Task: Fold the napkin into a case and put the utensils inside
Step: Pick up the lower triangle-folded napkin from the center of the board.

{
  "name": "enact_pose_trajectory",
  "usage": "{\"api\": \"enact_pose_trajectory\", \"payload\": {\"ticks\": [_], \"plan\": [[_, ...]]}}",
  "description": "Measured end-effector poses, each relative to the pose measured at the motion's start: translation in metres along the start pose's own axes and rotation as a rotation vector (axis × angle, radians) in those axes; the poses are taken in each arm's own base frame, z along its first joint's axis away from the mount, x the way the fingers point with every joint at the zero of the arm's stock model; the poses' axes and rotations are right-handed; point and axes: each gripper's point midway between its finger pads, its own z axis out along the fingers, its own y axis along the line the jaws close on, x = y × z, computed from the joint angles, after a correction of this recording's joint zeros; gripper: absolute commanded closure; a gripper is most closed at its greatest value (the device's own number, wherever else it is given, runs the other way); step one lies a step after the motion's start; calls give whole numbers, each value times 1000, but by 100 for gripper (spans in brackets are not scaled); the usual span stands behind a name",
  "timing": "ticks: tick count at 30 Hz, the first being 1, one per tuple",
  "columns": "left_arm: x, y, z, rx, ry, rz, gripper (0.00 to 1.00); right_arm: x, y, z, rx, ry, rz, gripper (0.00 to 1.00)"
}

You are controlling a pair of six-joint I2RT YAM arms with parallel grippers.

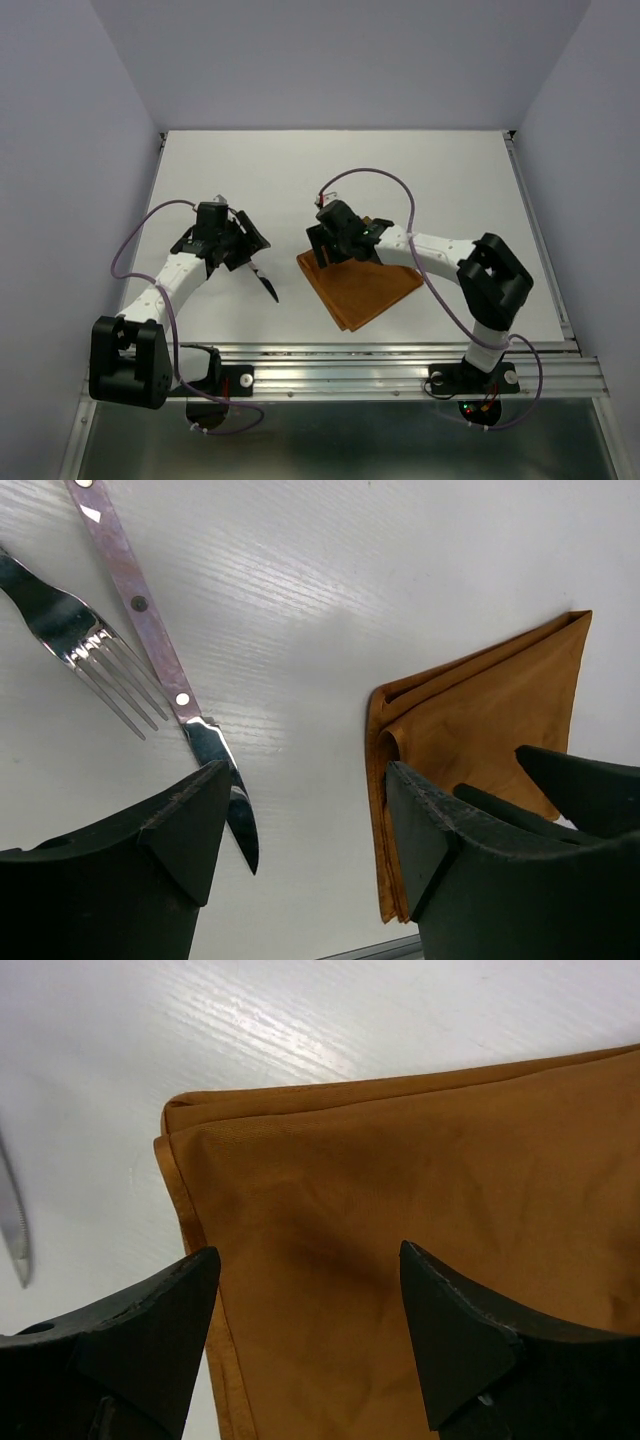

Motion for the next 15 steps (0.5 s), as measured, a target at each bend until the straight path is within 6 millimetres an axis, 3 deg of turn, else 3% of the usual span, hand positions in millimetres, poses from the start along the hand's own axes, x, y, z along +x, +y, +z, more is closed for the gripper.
{"api": "enact_pose_trajectory", "payload": {"ticks": [5,8,15], "plan": [[0,2,0,-11,-2,0,27,33,16,23,78,45,-145,21],[2,6,-1,-28,3,1,27,44,28,27,90,51,-214,20],[1,5,-7,-25,-11,7,27,20,41,38,118,-12,-261,20]]}}
